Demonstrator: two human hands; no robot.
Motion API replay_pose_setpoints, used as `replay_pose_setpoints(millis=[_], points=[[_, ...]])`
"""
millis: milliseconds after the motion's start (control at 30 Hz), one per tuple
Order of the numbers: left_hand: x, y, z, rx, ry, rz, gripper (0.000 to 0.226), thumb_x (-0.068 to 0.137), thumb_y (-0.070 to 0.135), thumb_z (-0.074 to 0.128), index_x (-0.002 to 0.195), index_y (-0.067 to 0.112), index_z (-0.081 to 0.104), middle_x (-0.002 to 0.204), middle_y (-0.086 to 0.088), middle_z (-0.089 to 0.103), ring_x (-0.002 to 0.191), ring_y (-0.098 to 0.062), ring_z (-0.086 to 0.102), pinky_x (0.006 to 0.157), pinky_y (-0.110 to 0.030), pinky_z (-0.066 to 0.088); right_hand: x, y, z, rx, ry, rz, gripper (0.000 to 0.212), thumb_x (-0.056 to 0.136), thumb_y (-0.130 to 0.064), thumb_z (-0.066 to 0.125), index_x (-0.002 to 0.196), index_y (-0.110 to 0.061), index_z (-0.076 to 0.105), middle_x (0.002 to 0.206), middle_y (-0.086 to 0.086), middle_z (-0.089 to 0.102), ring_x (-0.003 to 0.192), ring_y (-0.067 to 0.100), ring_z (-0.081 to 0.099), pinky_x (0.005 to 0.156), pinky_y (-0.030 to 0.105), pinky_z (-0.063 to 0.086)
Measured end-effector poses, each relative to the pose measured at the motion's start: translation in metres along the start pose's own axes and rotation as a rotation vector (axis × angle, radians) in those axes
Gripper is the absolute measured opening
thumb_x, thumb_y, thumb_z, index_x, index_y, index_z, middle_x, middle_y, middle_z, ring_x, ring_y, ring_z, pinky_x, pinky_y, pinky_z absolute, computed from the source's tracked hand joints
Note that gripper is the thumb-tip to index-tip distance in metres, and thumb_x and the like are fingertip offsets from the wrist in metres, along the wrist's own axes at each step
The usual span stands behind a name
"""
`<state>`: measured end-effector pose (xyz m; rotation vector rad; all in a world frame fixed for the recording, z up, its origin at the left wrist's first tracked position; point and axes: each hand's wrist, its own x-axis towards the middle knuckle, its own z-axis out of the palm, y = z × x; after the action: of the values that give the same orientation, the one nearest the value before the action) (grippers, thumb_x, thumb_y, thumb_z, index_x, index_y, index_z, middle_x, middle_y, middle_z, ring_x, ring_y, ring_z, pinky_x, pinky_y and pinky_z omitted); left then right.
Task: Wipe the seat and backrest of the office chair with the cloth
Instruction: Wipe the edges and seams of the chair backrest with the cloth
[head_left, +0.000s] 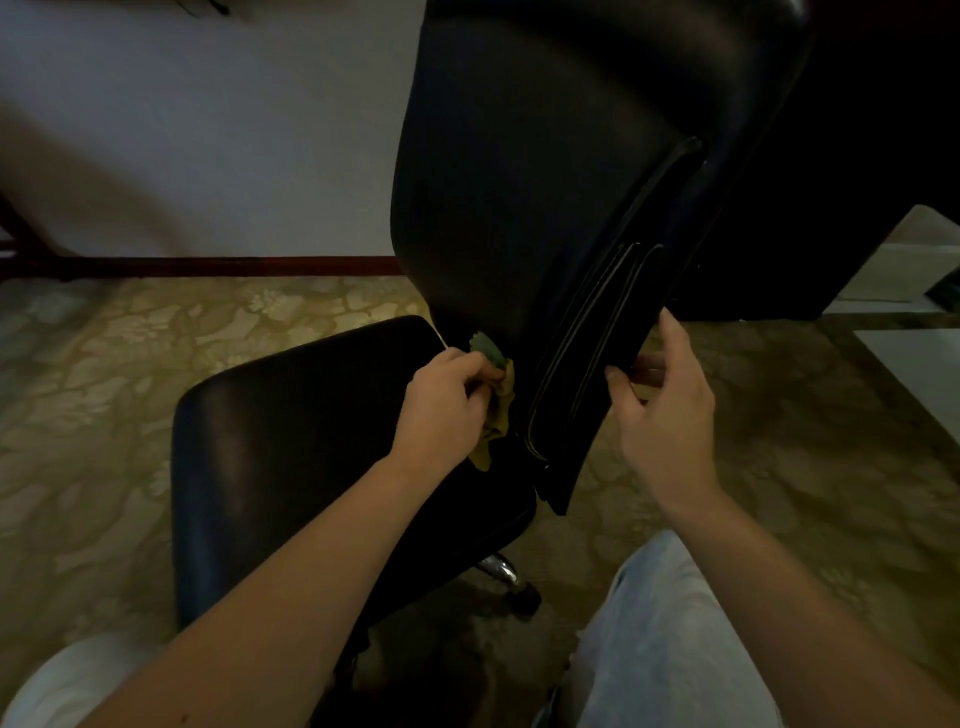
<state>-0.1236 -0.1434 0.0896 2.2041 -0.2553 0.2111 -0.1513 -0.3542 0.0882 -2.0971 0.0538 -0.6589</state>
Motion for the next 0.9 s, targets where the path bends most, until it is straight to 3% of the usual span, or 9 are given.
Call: replay_pose_setpoints(millis=[233, 367, 500, 600, 733, 833, 900], points=[[0.015, 0.009, -0.024, -0.094, 0.133, 0.051, 0.023, 0.092, 0.003, 0.064, 0.103, 0.021, 0.074, 0.106, 0.009, 0.066, 0.099, 0.002, 0.062, 0.090, -0.012, 0.049, 0.000, 0.001, -0.001, -0.026, -0.030, -0.028, 0.076, 0.091, -0.015, 0.070, 0.154, -0.032, 0.030, 0.118, -0.004, 0.060, 0.109, 0.011, 0.059, 0.092, 0.035, 0.056], [0.018, 0.022, -0.018, -0.090, 0.089, 0.111, 0.022, 0.094, 0.002, 0.063, 0.104, 0.018, 0.074, 0.106, 0.009, 0.063, 0.097, 0.013, 0.057, 0.085, -0.001, 0.042, -0.003, -0.005, -0.001, -0.009, -0.032, -0.035, 0.078, 0.092, -0.012, 0.069, 0.156, -0.028, 0.027, 0.123, -0.010, 0.060, 0.115, 0.005, 0.057, 0.094, 0.019, 0.049], [0.015, 0.021, 0.002, -0.145, 0.033, 0.075, 0.026, 0.094, 0.001, 0.062, 0.099, 0.026, 0.070, 0.102, 0.017, 0.058, 0.095, 0.007, 0.059, 0.083, -0.003, 0.044, -0.005, -0.007, 0.000, 0.007, -0.031, -0.025, 0.080, 0.093, -0.010, 0.068, 0.158, -0.026, 0.025, 0.124, -0.008, 0.062, 0.114, 0.004, 0.059, 0.097, 0.027, 0.053], [0.005, 0.012, 0.020, -0.170, 0.077, 0.067, 0.025, 0.094, 0.000, 0.060, 0.094, 0.023, 0.069, 0.102, 0.014, 0.058, 0.095, 0.002, 0.059, 0.083, -0.007, 0.047, -0.005, -0.005, 0.002, -0.006, -0.017, -0.017, 0.080, 0.093, -0.010, 0.068, 0.158, -0.027, 0.025, 0.125, -0.005, 0.063, 0.114, 0.006, 0.060, 0.097, 0.033, 0.055], [-0.007, -0.002, 0.033, -0.061, 0.116, 0.122, 0.018, 0.093, -0.003, 0.060, 0.097, 0.012, 0.070, 0.107, 0.008, 0.056, 0.092, -0.002, 0.057, 0.081, -0.006, 0.045, -0.005, -0.003, 0.006, -0.025, -0.014, -0.028, 0.081, 0.094, -0.010, 0.066, 0.158, -0.032, 0.021, 0.126, -0.006, 0.062, 0.113, 0.006, 0.060, 0.096, 0.034, 0.056], [-0.012, -0.011, 0.031, 0.040, 0.028, 0.120, 0.019, 0.096, 0.001, 0.058, 0.102, 0.014, 0.070, 0.109, 0.011, 0.051, 0.092, -0.004, 0.055, 0.077, -0.003, 0.042, -0.004, 0.000, 0.005, -0.023, -0.028, -0.029, 0.084, 0.092, -0.010, 0.068, 0.158, -0.033, 0.021, 0.124, -0.007, 0.061, 0.112, 0.006, 0.060, 0.095, 0.030, 0.055], [-0.012, -0.017, 0.026, 0.098, -0.036, 0.099, 0.021, 0.097, 0.003, 0.058, 0.105, 0.016, 0.071, 0.111, 0.012, 0.050, 0.097, -0.009, 0.057, 0.078, -0.008, 0.045, -0.003, 0.001, 0.005, -0.008, -0.036, -0.035, 0.085, 0.091, -0.009, 0.069, 0.158, -0.033, 0.021, 0.123, -0.006, 0.061, 0.112, 0.007, 0.060, 0.094, 0.029, 0.055]])
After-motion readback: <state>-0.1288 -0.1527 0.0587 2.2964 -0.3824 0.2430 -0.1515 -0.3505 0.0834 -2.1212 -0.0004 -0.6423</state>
